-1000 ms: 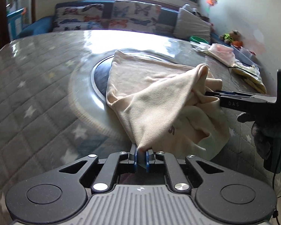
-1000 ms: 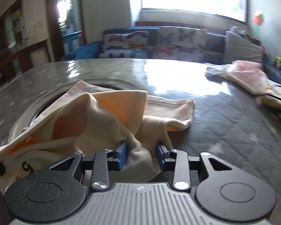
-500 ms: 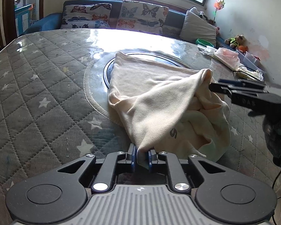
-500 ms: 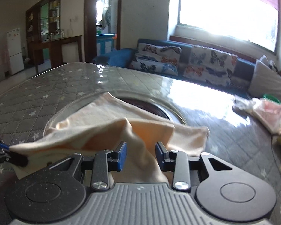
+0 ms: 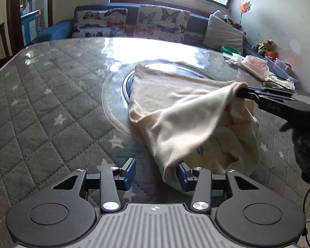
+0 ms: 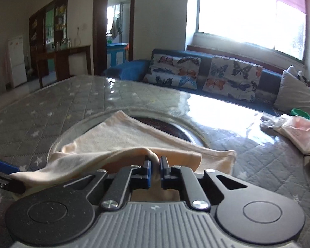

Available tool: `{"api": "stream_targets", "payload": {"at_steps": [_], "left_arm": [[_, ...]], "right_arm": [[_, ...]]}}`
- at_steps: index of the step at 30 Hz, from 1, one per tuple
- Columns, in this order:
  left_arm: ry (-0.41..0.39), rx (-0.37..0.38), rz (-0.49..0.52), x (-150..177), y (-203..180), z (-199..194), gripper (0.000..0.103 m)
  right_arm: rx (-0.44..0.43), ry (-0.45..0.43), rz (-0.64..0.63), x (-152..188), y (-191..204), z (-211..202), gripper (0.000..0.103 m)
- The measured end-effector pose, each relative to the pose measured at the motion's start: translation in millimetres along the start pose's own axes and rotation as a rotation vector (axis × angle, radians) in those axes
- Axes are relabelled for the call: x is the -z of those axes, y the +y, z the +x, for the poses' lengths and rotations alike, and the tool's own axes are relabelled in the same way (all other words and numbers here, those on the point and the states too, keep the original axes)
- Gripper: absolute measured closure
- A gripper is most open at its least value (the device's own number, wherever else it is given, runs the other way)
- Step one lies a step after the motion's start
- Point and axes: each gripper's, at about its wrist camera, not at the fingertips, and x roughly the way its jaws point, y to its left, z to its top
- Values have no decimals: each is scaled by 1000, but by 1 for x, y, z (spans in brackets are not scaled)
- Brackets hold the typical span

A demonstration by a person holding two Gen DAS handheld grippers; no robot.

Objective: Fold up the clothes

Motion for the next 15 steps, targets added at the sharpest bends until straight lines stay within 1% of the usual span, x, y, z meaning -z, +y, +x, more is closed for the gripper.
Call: {"api": "stream_targets", "payload": {"at_steps": [4, 8, 11, 15], "left_arm": [[-36, 13, 25, -12, -7, -4, 56], [-76, 54, 70, -30, -23, -6, 57], [-100, 111, 133, -42, -47, -4, 58], [-96, 216, 221, -52, -85, 5, 57]], "right_arm": [[2, -36, -1, 6, -1, -30, 96], [-22, -26, -35, 18, 3, -48, 96], [-36, -14, -60, 31, 11, -54, 96], [-53, -7, -64, 44, 19, -58, 96]]}}
